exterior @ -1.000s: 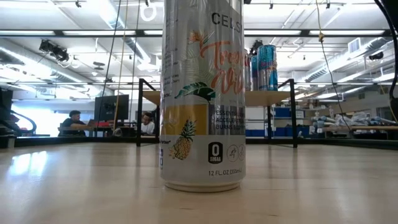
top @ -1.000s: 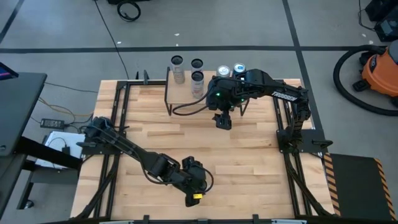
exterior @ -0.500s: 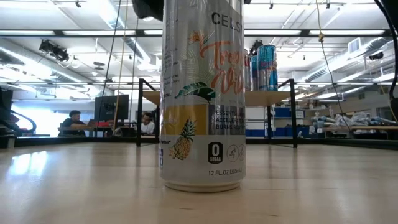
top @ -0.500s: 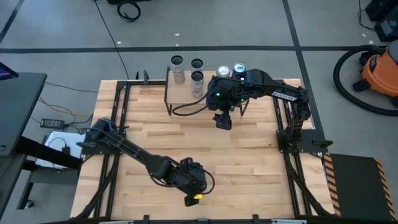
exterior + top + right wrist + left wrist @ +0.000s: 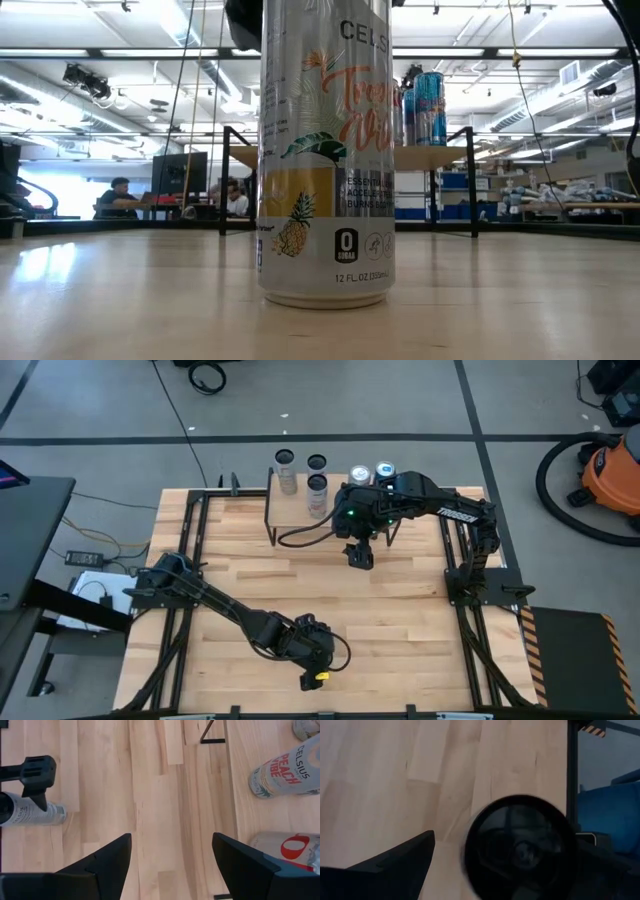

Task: Place canned beverage on shelf
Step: Put the white soda can aligned with the other white soda can on the shelf

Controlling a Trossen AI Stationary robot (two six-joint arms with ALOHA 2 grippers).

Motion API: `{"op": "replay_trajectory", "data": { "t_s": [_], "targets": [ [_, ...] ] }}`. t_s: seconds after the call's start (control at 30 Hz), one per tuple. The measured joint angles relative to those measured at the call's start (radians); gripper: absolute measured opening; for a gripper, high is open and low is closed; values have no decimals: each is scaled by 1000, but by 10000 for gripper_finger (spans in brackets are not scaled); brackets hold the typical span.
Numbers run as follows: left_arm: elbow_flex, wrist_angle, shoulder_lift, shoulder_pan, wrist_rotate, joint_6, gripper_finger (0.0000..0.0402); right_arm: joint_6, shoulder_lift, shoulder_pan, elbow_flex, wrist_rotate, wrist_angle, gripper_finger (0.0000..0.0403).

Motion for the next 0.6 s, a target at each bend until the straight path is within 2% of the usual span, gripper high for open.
{"op": "replay_trajectory", "data": {
  "t_s": [0.6],
  "targets": [
    [0,-22,6,26,30,-52,392,0,0,0,0,0,-4,286]
  ]
}}
